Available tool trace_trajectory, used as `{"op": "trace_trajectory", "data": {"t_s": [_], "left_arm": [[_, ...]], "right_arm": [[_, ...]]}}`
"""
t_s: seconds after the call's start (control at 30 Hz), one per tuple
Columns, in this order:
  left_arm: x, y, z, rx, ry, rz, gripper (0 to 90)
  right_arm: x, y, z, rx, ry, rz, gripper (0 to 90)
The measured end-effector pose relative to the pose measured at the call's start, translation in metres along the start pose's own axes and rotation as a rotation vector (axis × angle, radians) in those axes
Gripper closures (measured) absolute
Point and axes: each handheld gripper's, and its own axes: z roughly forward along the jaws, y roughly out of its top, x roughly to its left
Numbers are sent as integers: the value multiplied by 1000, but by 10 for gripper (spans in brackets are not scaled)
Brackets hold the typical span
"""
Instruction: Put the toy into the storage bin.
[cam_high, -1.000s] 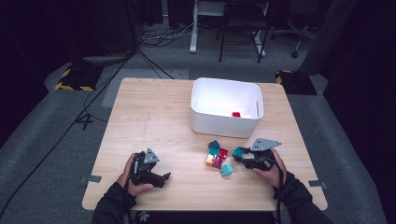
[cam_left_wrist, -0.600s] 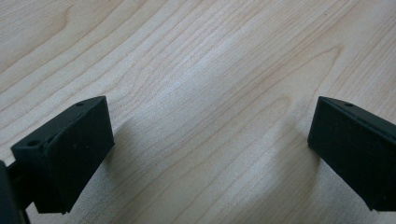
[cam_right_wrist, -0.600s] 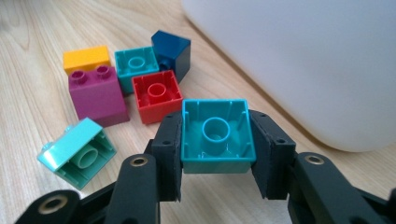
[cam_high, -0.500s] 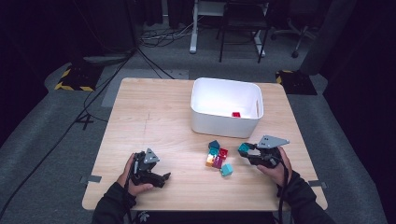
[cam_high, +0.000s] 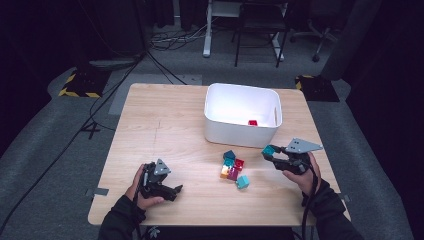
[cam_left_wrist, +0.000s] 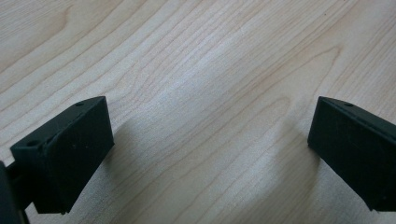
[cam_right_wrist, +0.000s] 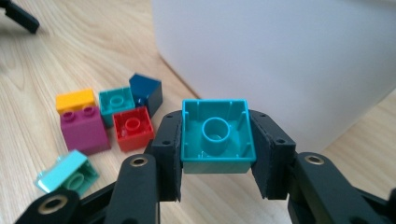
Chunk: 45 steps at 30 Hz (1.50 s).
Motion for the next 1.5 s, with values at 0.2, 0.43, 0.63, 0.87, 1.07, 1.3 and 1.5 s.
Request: {"op": "trace_trajectory", "data": {"t_s": [0.2, 0.43, 0.63, 0.87, 1.07, 1.3, 1.5], "left_arm": [[0, 0, 0, 0, -3, -1, 3], [0, 0, 0, 0, 0, 0, 4], [0, 0, 0, 0, -1, -1, 4], [0, 0, 0, 0, -1, 0, 4], [0, 0, 0, 0, -2, -2, 3], [0, 0, 0, 0, -1, -1, 4], [0, 0, 0, 2, -1, 1, 4]], "right_arm": [[-1, 15, -11, -28, -11, -18, 592], [-7, 32, -22, -67, -17, -28, 592], [-10, 46, -28, -88, -23, -22, 592], [-13, 62, -30, -104, -36, -47, 593], [-14, 74, -31, -120, -40, -56, 592], [-19, 84, -28, -127, -56, -55, 592], [-23, 92, -24, -127, -67, -60, 593]]}}
